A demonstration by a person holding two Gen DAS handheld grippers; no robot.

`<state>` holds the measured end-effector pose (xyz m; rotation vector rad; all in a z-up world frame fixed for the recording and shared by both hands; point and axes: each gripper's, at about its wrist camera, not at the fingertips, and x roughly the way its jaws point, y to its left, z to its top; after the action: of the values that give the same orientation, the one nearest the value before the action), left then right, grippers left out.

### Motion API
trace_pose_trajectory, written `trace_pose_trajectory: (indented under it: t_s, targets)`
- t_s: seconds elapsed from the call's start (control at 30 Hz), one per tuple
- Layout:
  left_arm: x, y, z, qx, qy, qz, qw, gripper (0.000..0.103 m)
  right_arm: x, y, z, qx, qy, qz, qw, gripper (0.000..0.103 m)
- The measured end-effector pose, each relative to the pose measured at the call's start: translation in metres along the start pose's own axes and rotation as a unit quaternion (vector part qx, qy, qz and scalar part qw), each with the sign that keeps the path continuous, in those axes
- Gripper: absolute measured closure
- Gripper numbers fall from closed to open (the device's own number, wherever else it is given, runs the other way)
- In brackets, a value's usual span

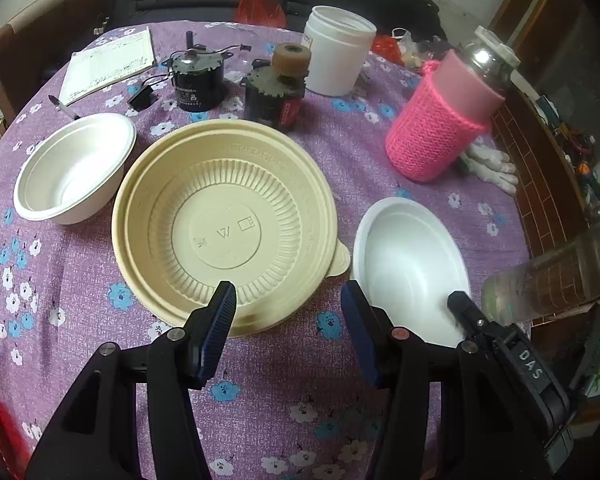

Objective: Organize plates and bowls
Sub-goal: 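Grasp the small white bowl beside the pink thermos with the right tool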

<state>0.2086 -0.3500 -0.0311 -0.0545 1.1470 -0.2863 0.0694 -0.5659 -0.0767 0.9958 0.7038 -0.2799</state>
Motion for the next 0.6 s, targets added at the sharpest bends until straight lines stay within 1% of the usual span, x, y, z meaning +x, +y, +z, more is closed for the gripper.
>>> trace_pose_trajectory:
  t_s: [0.03, 0.1, 0.23, 0.37, 0.47, 0.6]
  targets:
    - [0.000, 0.001, 0.000, -0.004, 0.000, 0.000, 1.0000, 0.050, 0.003, -0.001, -0.001, -0.001, 0.006, -0.002, 1.000, 0.077]
    - [-0.001, 0.004, -0.001, -0.012, -0.001, -0.004, 0.9999, 0.050, 0.012, 0.001, 0.000, -0.006, 0.022, -0.001, 1.000, 0.095]
    - [-0.005, 0.004, -0.005, -0.006, -0.001, 0.004, 1.0000, 0.050, 0.014, 0.000, -0.004, 0.003, 0.024, 0.003, 1.000, 0.096]
    - [-0.007, 0.008, -0.007, -0.010, 0.000, 0.000, 1.0000, 0.050, -0.001, 0.001, -0.007, 0.002, 0.015, 0.013, 1.000, 0.096]
    - [-0.006, 0.011, -0.008, -0.015, 0.004, -0.006, 0.9999, 0.050, -0.012, 0.005, -0.012, -0.010, 0.013, 0.015, 1.000, 0.096]
    - [-0.004, 0.008, -0.013, -0.006, 0.009, -0.012, 0.9999, 0.050, -0.028, 0.012, -0.020, -0.033, 0.001, 0.017, 0.999, 0.096]
